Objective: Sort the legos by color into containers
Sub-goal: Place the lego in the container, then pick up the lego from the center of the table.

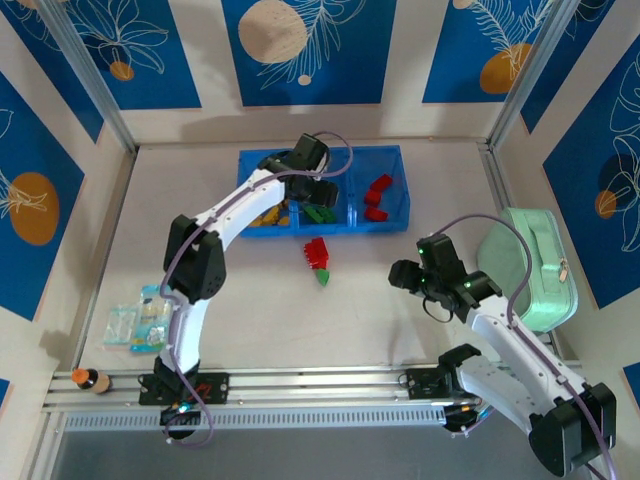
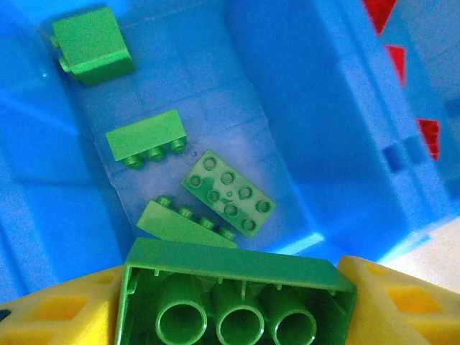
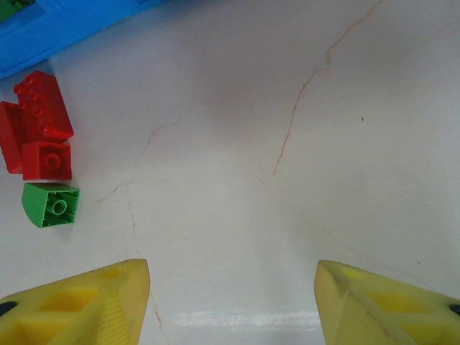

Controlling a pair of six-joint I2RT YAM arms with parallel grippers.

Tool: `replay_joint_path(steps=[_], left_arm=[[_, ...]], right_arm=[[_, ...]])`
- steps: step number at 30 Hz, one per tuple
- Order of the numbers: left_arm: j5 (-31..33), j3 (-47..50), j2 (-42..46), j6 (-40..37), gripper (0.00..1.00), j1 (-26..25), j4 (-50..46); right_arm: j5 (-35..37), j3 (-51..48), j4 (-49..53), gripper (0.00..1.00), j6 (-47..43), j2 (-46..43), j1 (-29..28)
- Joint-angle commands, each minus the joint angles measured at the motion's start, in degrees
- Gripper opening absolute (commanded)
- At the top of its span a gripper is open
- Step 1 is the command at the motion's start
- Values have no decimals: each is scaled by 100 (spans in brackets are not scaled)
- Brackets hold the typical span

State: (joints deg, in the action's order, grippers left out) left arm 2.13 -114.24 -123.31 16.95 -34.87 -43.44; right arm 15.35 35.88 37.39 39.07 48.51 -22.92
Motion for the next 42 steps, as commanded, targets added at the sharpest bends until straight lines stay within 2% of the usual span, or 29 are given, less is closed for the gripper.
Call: replay_joint_path(steps=[1,4,8,16,22,28,35,42], left_arm=[[121,-589,-276,-171,61,68,-546],[128,-955,-521,-166,64,101,-684],[197,-1285,-659,-203,73,103,-922],[288,-426,105,-293,81,13,-503],[296,-315,328,-286,81,-6,-588],[239,822,1087,-190,80,-321,-153],[-35,2864,1870,447,78,-892,641],[-178,3944,1948,1082,74,-1449,1209]], right_arm=[[-119,-64,146,63,66,-89,-29],[-155,-67,120,63,77,-79,-26],[-197,-34,119,63,83,-87,-54],[-190,-63,43,62,134,-73,-107],[-163,31,73,62,153,-39,-194],[-128,9,90,62,138,-43,-222],[-194,-86,-71,63,157,58,-247],[-213,-148,-170,63,214,120,-283]])
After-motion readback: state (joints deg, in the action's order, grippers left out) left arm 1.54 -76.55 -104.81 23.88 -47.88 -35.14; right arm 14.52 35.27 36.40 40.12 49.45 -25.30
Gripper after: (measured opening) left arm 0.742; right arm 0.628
